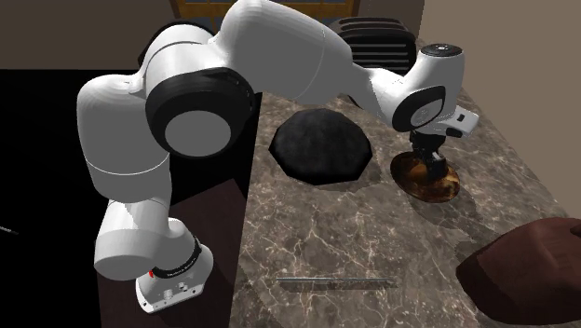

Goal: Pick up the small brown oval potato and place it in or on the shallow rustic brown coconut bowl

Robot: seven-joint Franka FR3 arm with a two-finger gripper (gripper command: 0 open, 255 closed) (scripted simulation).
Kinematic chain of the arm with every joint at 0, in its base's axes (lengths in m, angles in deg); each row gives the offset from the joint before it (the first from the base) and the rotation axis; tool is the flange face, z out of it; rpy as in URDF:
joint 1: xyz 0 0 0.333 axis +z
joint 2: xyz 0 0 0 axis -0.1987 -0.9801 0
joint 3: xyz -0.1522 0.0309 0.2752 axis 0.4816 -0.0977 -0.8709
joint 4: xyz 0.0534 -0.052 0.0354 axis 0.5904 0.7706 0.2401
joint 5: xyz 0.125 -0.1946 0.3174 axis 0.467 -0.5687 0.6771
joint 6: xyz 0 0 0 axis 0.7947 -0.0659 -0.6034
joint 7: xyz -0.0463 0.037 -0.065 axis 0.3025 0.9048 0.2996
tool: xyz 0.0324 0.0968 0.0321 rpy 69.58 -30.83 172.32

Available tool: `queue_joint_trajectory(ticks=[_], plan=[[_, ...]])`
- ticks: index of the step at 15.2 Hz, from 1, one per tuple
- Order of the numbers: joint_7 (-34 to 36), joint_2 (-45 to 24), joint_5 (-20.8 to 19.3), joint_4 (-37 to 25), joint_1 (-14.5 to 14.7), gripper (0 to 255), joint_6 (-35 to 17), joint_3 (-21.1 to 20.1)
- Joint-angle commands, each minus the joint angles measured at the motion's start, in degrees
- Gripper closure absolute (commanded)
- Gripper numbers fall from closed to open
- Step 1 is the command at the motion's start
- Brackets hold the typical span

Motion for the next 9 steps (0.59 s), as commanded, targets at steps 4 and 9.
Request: queue_joint_trajectory(ticks=[4,9], plan=[[-0.6,3.7,0.9,-0.3,0.1,0,3.9,-0.5],[-0.7,4.6,1.2,-0.4,0.1,0,5.0,-0.6]])
